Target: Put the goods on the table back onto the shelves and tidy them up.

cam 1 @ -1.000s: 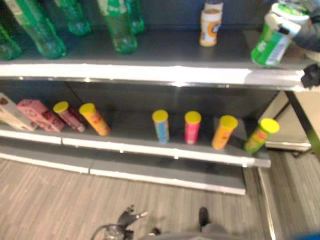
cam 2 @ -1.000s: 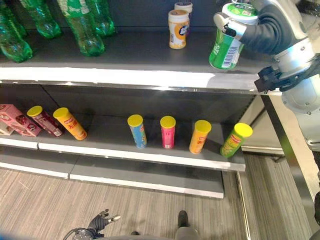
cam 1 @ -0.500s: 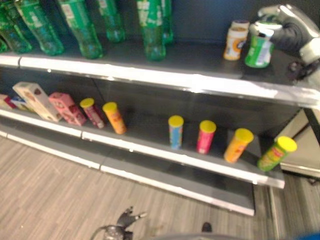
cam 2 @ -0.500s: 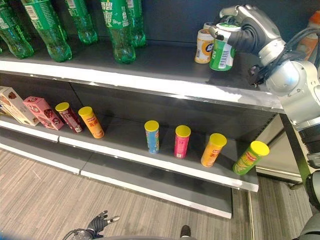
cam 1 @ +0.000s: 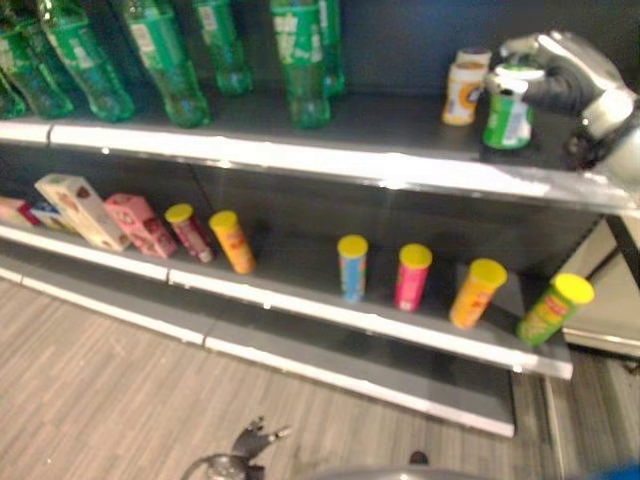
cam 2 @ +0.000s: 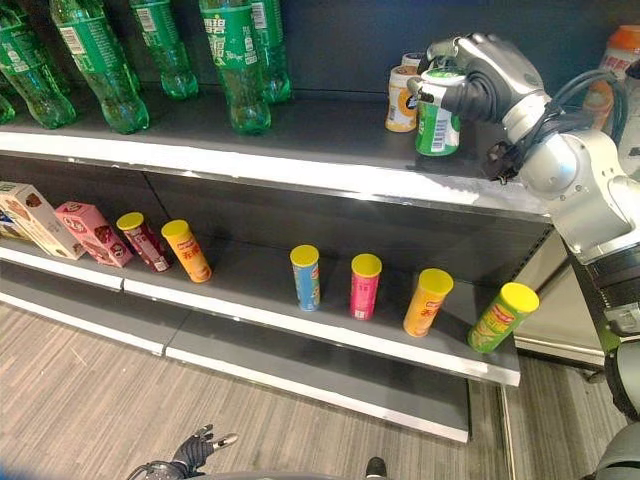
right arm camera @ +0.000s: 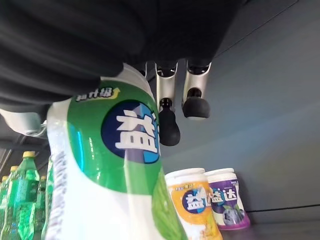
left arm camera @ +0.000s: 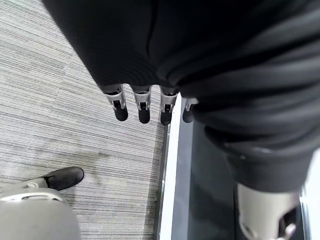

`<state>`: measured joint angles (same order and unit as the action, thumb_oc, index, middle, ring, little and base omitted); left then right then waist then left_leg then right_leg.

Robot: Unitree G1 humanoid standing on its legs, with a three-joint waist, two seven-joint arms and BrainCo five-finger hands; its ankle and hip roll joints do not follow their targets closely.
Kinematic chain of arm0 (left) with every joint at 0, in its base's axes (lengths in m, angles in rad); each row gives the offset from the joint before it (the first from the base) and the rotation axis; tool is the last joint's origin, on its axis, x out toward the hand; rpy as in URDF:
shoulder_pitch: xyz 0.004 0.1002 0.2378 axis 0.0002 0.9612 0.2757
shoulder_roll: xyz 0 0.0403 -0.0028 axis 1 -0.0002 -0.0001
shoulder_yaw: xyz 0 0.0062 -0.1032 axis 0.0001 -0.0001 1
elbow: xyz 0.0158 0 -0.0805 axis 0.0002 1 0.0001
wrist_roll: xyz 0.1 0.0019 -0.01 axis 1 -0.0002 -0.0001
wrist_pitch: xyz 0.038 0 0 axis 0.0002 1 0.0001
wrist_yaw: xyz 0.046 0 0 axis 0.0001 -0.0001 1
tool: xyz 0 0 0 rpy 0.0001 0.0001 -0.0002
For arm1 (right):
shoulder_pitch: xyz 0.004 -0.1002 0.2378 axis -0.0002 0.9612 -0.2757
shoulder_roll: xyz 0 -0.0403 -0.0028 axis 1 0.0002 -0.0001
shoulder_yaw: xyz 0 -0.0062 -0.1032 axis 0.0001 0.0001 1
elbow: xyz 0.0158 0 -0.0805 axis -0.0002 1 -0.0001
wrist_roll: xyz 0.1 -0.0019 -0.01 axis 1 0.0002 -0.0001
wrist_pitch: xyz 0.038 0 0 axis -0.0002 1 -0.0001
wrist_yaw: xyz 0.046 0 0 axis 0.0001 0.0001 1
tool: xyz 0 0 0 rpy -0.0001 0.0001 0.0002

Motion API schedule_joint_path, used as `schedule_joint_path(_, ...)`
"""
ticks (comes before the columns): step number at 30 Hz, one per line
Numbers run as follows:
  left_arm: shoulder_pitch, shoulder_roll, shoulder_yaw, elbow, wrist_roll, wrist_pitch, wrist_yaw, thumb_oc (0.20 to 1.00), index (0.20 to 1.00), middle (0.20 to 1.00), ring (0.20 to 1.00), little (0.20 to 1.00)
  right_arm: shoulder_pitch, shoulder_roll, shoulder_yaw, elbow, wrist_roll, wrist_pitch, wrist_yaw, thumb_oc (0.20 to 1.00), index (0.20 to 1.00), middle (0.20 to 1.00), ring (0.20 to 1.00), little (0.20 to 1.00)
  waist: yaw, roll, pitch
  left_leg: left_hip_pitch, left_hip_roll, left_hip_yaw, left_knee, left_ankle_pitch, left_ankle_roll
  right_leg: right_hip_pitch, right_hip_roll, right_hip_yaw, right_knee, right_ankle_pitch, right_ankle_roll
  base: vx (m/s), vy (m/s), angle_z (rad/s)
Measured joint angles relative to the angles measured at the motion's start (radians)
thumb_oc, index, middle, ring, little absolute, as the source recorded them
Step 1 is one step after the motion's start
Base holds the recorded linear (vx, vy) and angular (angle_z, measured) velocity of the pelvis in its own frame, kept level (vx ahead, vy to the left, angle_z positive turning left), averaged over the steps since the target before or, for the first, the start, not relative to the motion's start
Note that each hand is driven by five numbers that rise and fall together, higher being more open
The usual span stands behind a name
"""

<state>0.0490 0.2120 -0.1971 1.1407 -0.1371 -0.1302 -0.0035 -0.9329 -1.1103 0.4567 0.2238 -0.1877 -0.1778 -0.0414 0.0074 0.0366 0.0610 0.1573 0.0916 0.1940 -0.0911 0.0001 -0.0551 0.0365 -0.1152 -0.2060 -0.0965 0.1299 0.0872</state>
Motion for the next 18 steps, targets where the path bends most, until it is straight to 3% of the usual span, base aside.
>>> schedule_joint_path(11,0.006,-0.002,-0.002,-0.001,0.000,0.002,0.009,1.000,1.000,1.000,1.000,1.000,0.041,0.128,-0.036,0.099,-0.199,0.049,-0.105,0.200,0.200,0.200,0.200,0.200,0.002,0.009,-0.015,0.001,0.000,0.002,0.000,0.000,0.000,0.000,0.000,0.001,0.000,0.000,0.000,0.00,0.000,0.00)
schedule_joint_path(18,0.012,-0.002,-0.002,-0.001,0.000,0.002,0.021,1.000,1.000,1.000,1.000,1.000,0.042,0.154,-0.037,0.133,-0.235,0.076,-0.144,0.200,0.200,0.200,0.200,0.200,0.001,0.003,-0.025,0.000,0.000,0.002,-0.006,-0.002,0.003,0.001,-0.001,-0.001,0.000,0.000,0.000,0.00,0.000,0.00)
